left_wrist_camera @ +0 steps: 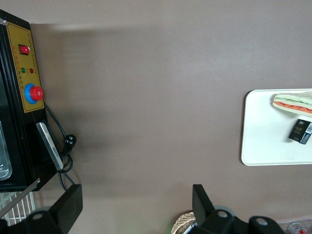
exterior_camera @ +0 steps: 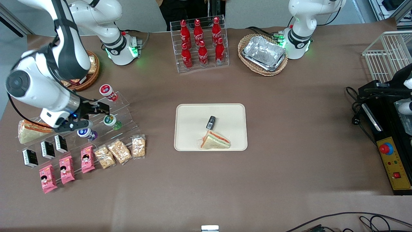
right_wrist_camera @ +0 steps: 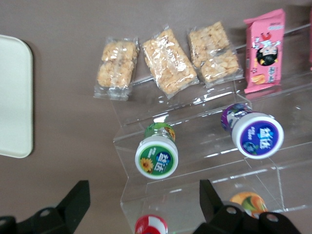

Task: Place green gum on tray
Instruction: 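Lower the right gripper around the green gum tub and close it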

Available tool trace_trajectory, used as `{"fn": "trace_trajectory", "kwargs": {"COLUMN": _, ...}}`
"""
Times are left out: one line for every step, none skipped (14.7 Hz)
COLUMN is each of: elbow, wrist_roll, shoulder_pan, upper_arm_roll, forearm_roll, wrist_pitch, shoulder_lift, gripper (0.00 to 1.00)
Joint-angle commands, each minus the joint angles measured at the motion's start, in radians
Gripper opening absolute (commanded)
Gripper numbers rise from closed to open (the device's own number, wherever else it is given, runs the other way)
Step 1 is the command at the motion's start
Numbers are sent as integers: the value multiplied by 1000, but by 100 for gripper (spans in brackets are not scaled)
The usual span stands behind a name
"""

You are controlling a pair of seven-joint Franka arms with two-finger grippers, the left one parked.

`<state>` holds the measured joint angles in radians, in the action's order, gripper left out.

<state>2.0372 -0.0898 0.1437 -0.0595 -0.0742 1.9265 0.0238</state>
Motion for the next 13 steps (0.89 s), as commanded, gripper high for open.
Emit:
{"fn": "trace_trajectory", "kwargs": {"elbow": 88, "wrist_roll": -56, "shoulder_pan": -3, "upper_arm_roll": 0, "forearm_roll": -10, "wrist_pitch": 119, "shoulder_lift": 16, "gripper": 100}}
{"fn": "trace_trajectory", "kwargs": {"elbow": 130, "wrist_roll": -57, "shoulder_pan": -3, "upper_arm_roll": 0, "forearm_roll": -10, "wrist_pitch": 168, "shoulder_lift": 15, "gripper": 100}}
{"fn": "trace_trajectory", "kwargs": {"elbow": 167, "wrist_roll": -62, "shoulder_pan": -3, "upper_arm_roll": 0, "forearm_roll": -10, "wrist_pitch": 214, "shoulder_lift": 15, "gripper": 100}}
{"fn": "trace_trajectory", "kwargs": {"elbow": 196, "wrist_roll": -77, "shoulder_pan": -3, "upper_arm_roll": 0, "forearm_roll": -10, "wrist_pitch": 247, "shoulder_lift": 16, "gripper": 100}}
{"fn": "trace_trajectory", "kwargs": {"elbow": 219, "wrist_roll": -90, "shoulder_pan": -1, "upper_arm_roll": 0, "forearm_roll": -10, "wrist_pitch": 274, "shoulder_lift": 18, "gripper": 100}}
{"fn": "trace_trajectory", "kwargs": {"elbow": 237, "wrist_roll": -91, "shoulder_pan": -1, "upper_arm_roll": 0, "forearm_roll": -10, "wrist_pitch": 296, "shoulder_lift": 18, "gripper": 100}}
{"fn": "trace_trajectory", "kwargs": {"elbow": 254, "wrist_roll": -90, "shoulder_pan": -1, "upper_arm_roll": 1, "forearm_roll": -10, "wrist_pitch": 318, "shoulder_lift": 21, "gripper": 100}}
{"fn": "trace_trajectory", "kwargs": {"elbow": 270, "wrist_roll": -90, "shoulder_pan": 0, "upper_arm_roll": 1, "forearm_roll": -10, "wrist_pitch": 342, "shoulder_lift": 24, "gripper": 100}}
{"fn": "trace_trajectory", "kwargs": {"elbow": 281, "wrist_roll": -90, "shoulder_pan": 0, "upper_arm_roll": 3, "forearm_roll": -12, "wrist_pitch": 362, "shoulder_lift": 28, "gripper": 100}}
{"fn": "trace_trajectory", "kwargs": {"elbow": 284, "wrist_roll": -90, "shoulder_pan": 0, "upper_arm_roll": 3, "forearm_roll": -12, "wrist_pitch": 371, "shoulder_lift": 33, "gripper": 100}}
{"fn": "trace_trajectory", "kwargs": {"elbow": 284, "wrist_roll": -90, "shoulder_pan": 2, "upper_arm_roll": 4, "forearm_roll": -12, "wrist_pitch": 374, "shoulder_lift": 39, "gripper": 99}}
{"fn": "trace_trajectory", "kwargs": {"elbow": 282, "wrist_roll": -91, "shoulder_pan": 2, "upper_arm_roll": 4, "forearm_roll": -12, "wrist_pitch": 376, "shoulder_lift": 41, "gripper": 91}}
{"fn": "trace_trajectory", "kwargs": {"elbow": 281, "wrist_roll": -91, "shoulder_pan": 2, "upper_arm_roll": 4, "forearm_roll": -10, "wrist_pitch": 376, "shoulder_lift": 39, "gripper": 75}}
